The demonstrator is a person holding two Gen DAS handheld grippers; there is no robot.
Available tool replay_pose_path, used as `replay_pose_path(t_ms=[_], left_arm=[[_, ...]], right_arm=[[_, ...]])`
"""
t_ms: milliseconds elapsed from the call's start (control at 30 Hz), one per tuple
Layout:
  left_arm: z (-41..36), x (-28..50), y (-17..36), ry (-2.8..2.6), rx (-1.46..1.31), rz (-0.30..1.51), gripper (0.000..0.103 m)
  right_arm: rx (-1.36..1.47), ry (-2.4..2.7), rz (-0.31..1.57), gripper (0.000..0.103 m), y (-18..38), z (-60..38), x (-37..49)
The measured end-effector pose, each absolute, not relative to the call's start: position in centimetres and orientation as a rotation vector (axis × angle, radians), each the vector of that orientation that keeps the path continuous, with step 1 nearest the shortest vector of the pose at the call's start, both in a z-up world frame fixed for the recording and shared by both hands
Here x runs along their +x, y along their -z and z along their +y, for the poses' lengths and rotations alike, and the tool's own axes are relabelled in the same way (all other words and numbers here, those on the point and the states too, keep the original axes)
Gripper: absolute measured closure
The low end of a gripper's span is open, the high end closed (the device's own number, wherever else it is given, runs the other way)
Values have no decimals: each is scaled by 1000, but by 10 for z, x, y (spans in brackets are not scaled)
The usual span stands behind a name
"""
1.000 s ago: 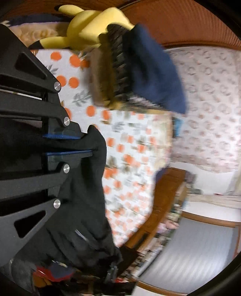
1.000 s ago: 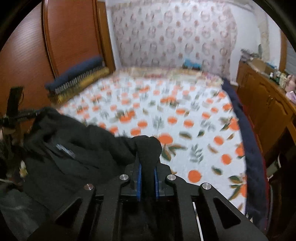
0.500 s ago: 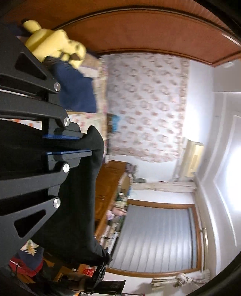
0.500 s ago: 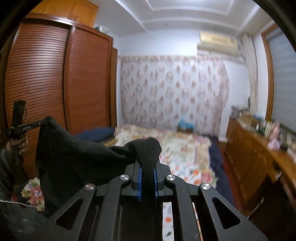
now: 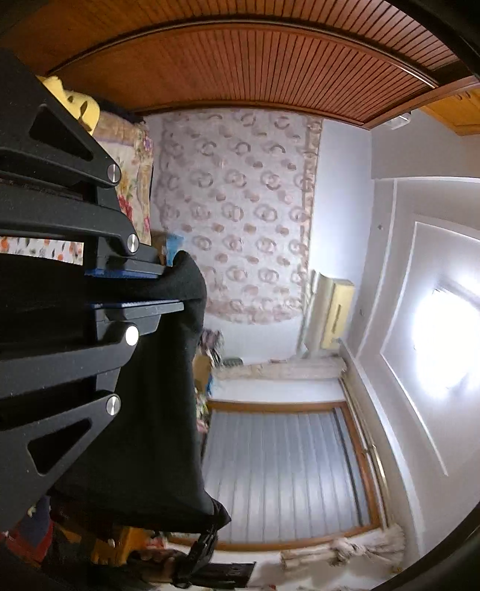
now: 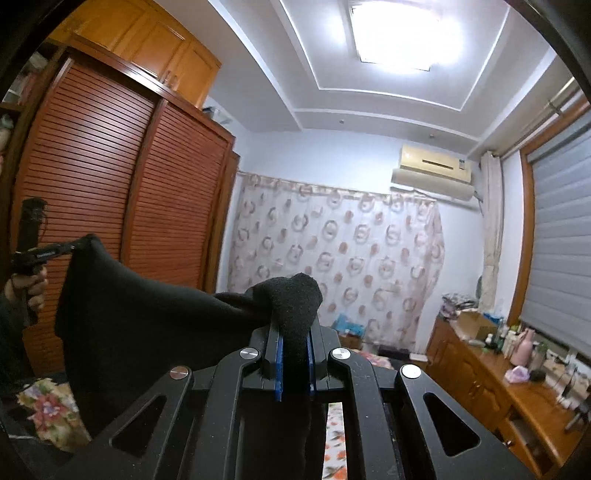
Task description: Fold small clothes
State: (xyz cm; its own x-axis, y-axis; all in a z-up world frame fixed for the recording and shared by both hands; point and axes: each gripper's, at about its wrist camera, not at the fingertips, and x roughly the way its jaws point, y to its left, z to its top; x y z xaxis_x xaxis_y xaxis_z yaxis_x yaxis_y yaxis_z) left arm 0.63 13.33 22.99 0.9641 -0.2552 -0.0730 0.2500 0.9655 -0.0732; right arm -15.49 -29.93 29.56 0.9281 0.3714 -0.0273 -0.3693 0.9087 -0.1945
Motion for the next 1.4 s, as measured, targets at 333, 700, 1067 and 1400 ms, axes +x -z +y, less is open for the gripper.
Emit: replay_pose_path(t_ms=[333, 700, 1067, 1400], left_arm=[[114, 230, -105, 132, 48, 487, 79], [104, 212, -41, 218, 30, 651, 24], [89, 165, -1, 281, 32, 743, 24], [73, 161, 57, 284, 48, 891, 24]], right_arm=[[-240, -240, 453, 74, -186, -233, 99], [-137, -204, 643, 54, -113, -244, 152], [-10, -289, 718, 54, -78, -311, 109], [59, -287, 820, 54, -74, -333, 122]])
